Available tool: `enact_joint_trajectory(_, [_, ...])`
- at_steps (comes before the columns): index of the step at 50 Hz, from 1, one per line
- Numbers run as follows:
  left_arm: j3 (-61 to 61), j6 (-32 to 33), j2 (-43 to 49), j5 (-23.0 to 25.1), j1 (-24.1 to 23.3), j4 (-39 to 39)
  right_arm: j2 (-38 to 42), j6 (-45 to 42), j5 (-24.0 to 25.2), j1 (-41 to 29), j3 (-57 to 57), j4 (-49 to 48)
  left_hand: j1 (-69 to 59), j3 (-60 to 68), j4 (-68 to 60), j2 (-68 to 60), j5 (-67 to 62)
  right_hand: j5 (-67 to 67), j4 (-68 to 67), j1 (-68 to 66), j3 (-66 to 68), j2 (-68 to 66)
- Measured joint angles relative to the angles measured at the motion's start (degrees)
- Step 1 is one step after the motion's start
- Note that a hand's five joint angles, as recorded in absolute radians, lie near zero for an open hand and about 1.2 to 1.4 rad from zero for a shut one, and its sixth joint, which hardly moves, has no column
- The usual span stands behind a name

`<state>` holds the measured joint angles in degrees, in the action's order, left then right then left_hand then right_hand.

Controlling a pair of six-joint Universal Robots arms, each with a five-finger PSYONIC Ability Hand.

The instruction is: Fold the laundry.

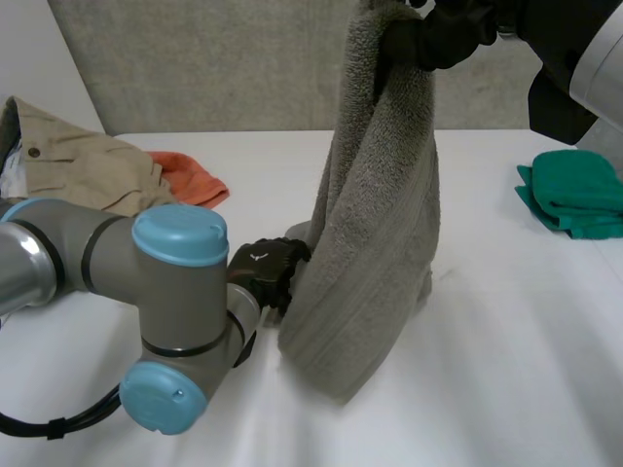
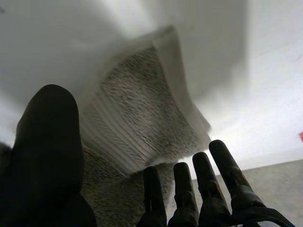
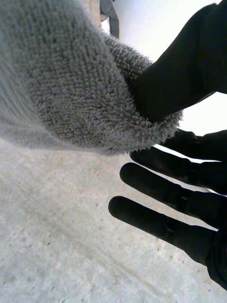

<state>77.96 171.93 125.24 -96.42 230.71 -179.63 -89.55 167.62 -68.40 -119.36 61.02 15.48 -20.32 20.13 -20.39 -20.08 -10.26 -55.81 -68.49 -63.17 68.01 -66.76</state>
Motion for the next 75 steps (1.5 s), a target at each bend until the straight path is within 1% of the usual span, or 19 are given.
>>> enact_joint_trajectory(5, [-1.58,-0.41,1.23,-5.36,-1.60,-1.37,-1.39,0.08,-0.14,-1.76,0.66,0.44,-2.93,2.47,-2.37,-3.11,-2.60,0.00,-0.07,0.00,0.00,0.00])
enact_joint_trajectory(6, [-2.17,-0.38,1.74,-6.80,-1.91,-1.60,-1.94,0.14,-0.20,-2.13,0.95,0.56,-26.99,23.37,-23.40,-23.53,-23.22,0.00,-0.09,0.00,0.00,0.00])
enact_joint_trajectory(7, [-2.34,-0.37,1.89,-7.20,-1.99,-1.64,-2.18,0.17,-0.23,-2.25,1.08,0.60,-26.99,23.37,-23.40,-23.53,-23.22,0.00,-0.09,0.00,0.00,0.00])
enact_joint_trajectory(8, [-2.83,-0.31,2.36,-8.40,-2.17,-1.69,-2.77,0.27,-0.32,-2.42,1.38,0.65,-41.90,38.23,-38.46,-38.59,-38.22,0.00,-0.09,0.00,0.00,0.00])
enact_joint_trajectory(11, [-3.58,-0.16,3.05,-11.05,-1.98,-1.33,-4.26,0.70,-0.47,-2.01,2.14,0.63,-46.00,46.72,-47.15,-47.19,-46.18,0.00,-0.10,0.00,0.00,0.00])
enact_joint_trajectory(17, [-1.36,-0.50,-0.72,-14.40,1.44,0.24,-5.46,1.10,0.00,3.18,3.13,0.24,-46.00,47.91,-48.03,-48.19,-46.30,0.00,-0.10,0.00,0.00,0.00])
enact_joint_trajectory(19, [0.97,-0.63,-5.05,-14.80,4.19,0.17,-5.39,0.70,0.65,6.16,3.51,0.19,-46.00,47.91,-48.03,-48.19,-46.30,0.00,-0.10,0.00,0.00,0.00])
enact_joint_trajectory(24, [7.24,1.42,-17.84,-12.38,11.47,-1.72,-3.99,-2.06,3.24,13.96,4.89,0.35,-46.00,47.91,-48.22,-48.19,-46.30,0.00,-0.10,0.00,0.00,0.00])
enact_joint_trajectory(27, [11.59,5.50,-26.67,-7.44,16.19,-3.71,-2.08,-4.60,5.46,18.87,6.25,0.64,-46.00,47.91,-48.25,-48.19,-46.30,0.00,-0.11,0.00,0.00,0.00])
enact_joint_trajectory(31, [15.73,10.43,-32.29,-0.76,19.12,-5.11,0.16,-6.40,7.38,21.23,7.82,1.14,-45.95,47.82,-48.13,-48.09,-46.24,0.00,-0.11,0.00,0.00,0.00])
enact_joint_trajectory(33, [17.29,11.92,-32.89,1.86,19.39,-5.29,0.99,-6.92,7.88,21.04,8.51,1.35,-41.98,42.97,-42.83,-43.11,-42.64,0.00,-0.11,0.00,0.00,0.00])
enact_joint_trajectory(36, [19.50,12.97,-31.10,5.19,17.97,-4.94,2.01,-7.76,7.86,18.81,9.38,1.42,-6.80,12.64,-11.93,-11.25,-12.18,0.00,-0.11,0.00,0.00,0.00])
enact_joint_trajectory(37, [19.91,12.90,-30.14,5.67,17.23,-4.74,2.13,-7.90,7.67,18.01,9.48,1.39,1.13,4.27,-3.38,-3.15,-3.56,0.00,-0.11,0.00,0.00,0.00])
enact_joint_trajectory(39, [20.48,12.43,-27.87,5.86,15.53,-4.26,2.22,-8.02,6.96,16.21,9.46,1.26,7.81,-4.81,5.67,4.93,5.09,0.00,-0.11,0.00,0.00,0.00])
enact_joint_trajectory(52, [18.93,6.28,-18.08,-1.24,3.98,-4.15,-1.51,-6.75,-0.49,3.46,5.02,0.27,8.89,-8.41,8.95,8.57,7.60,0.00,-0.11,0.00,0.00,0.00])
enact_joint_trajectory(61, [15.35,-1.03,-13.15,-7.61,-4.39,-4.79,-2.44,-8.49,-6.21,-7.12,0.70,0.80,8.89,-8.41,8.95,8.57,7.60,0.00,-0.11,0.00,0.00,0.00])
enact_joint_trajectory(66, [12.55,-4.12,-10.03,-11.08,-6.57,-4.72,-2.36,-10.00,-8.68,-11.53,-0.93,1.12,8.89,-8.41,8.95,8.57,7.60,0.00,-0.11,0.00,0.00,0.00])
enact_joint_trajectory(73, [7.84,-7.56,-6.04,-12.65,-7.97,-3.74,-2.27,-10.65,-11.39,-16.69,-2.47,1.72,8.88,-8.41,8.95,8.57,7.61,0.00,-0.11,0.00,0.00,0.00])
enact_joint_trajectory(75, [6.19,-8.48,-4.82,-12.79,-8.15,-3.57,-2.37,-10.49,-11.97,-17.89,-2.61,1.92,3.38,-4.03,4.38,4.12,3.54,0.00,-0.11,0.00,0.00,0.00])
